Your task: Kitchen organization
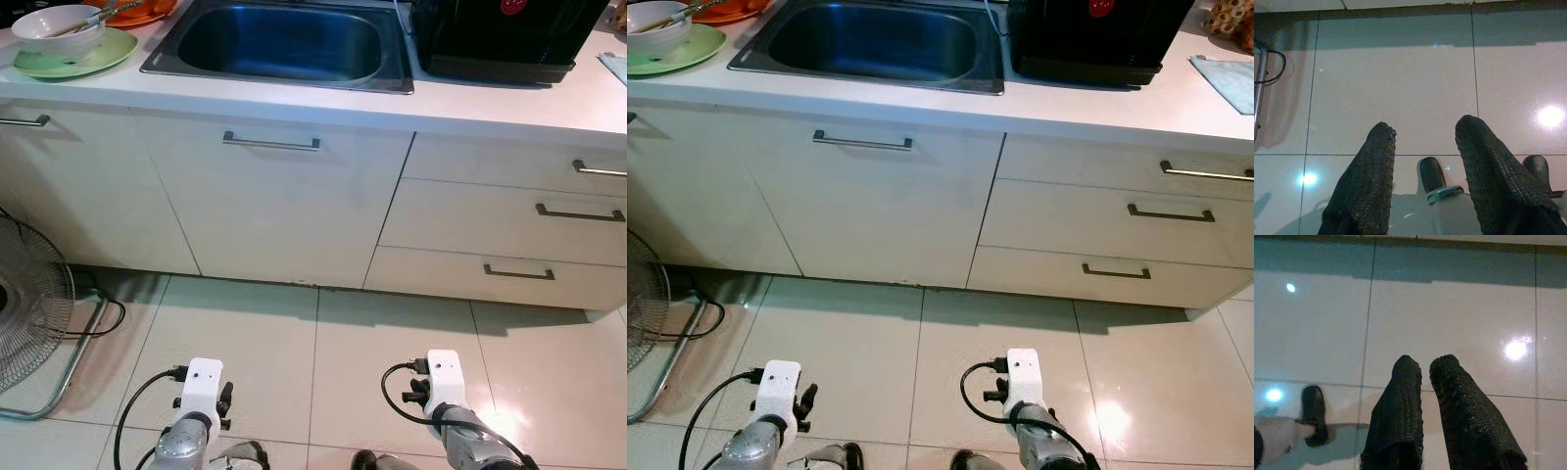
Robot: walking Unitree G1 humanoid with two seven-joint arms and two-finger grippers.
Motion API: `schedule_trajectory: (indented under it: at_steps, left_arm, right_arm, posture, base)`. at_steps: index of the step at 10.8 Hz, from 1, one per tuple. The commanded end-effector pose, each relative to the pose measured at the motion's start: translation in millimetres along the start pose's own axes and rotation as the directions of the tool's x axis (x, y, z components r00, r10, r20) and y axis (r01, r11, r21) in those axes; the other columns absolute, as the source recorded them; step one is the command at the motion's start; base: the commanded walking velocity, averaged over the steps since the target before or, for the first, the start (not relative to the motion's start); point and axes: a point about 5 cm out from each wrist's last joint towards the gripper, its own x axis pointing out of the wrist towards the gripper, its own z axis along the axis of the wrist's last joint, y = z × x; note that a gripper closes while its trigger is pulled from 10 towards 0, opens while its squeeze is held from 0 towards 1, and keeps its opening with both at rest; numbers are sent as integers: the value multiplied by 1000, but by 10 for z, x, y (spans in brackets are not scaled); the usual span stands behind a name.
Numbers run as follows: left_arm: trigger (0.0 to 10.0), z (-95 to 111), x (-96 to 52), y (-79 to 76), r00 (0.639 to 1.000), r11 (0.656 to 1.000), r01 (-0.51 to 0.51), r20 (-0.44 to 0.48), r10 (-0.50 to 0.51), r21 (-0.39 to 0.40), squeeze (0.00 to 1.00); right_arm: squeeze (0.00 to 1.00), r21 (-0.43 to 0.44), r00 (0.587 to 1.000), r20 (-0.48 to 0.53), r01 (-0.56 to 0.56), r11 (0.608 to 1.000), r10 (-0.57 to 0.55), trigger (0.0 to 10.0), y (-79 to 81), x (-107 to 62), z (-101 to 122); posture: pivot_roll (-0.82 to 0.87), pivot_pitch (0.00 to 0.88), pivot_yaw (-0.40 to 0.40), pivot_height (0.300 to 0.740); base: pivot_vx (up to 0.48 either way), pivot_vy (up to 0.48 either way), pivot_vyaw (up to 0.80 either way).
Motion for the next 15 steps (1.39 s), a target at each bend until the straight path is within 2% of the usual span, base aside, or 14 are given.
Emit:
schedule_trajectory:
  at_steps: [1, 4, 6, 7, 9, 11, 12, 13, 14, 15]
  left_arm:
    - [10000, -79, -11, 60, 997, 998, -51, -58, 49, -28, 0]
    - [10000, -57, -4, 40, 998, 998, -52, -49, 49, -46, 0]
    - [10000, -48, -1, -13, 998, 998, -40, -43, 38, -48, 0]
    - [10000, -76, -8, -12, 998, 999, -36, -54, 34, -38, 0]
    - [10000, -128, -25, -61, 998, 1000, 7, -69, -6, 16, 0]
    - [10000, -105, -21, 15, 998, 999, 12, -63, -9, 44, 0]
    - [10000, -58, -3, 137, 994, 997, -81, -66, 82, 14, 0]
    - [10000, -67, -15, 134, 995, 997, -82, -47, 83, 6, 0]
    - [10000, -134, -42, 186, 992, 994, -111, -66, 110, -9, 0]
    - [10000, -144, -50, 225, 990, 992, -127, -69, 126, -9, 0]
  right_arm:
    - [0, 50, 1000, 31, 1, 999, -3, 10000, -14, 5, 51]
    - [0, 55, 999, 42, 11, 998, -13, 10000, -54, 1, 65]
    - [0, 56, 999, 46, 25, 998, -27, 10000, -147, -16, 60]
    - [0, 85, 997, 60, 48, 995, -53, 10000, -239, -24, 98]
    - [0, 115, 994, 70, 71, 991, -79, 10000, -304, -37, 100]
    - [0, 95, 996, 77, 39, 995, -47, 10000, -213, -23, 106]
    - [0, 46, 999, 45, 13, 999, -15, 10000, -154, -7, 95]
    - [0, 46, 998, 58, 5, 999, -8, 10000, -123, 4, 133]
    - [0, 74, 998, 68, 0, 997, -5, 10000, -77, 11, 140]
    - [0, 64, 999, 53, -5, 998, 2, 10000, -42, 8, 97]
  posture:
    - [106, 153, -34, 740]
    - [101, 160, -40, 740]
    - [92, 162, -49, 740]
    - [87, 164, -50, 740]
    - [72, 155, -30, 740]
    - [77, 151, -47, 740]
    - [126, 193, -36, 740]
    - [91, 163, -38, 740]
    - [94, 162, -30, 740]
    - [104, 166, -31, 740]
  base:
    - [0, 0, 0]
    - [0, 0, 0]
    - [0, 0, 0]
    - [0, 0, 0]
    - [0, 0, 0]
    - [0, 0, 0]
    - [0, 0, 0]
    - [0, 0, 0]
    - [0, 0, 0]
    - [0, 0, 0]
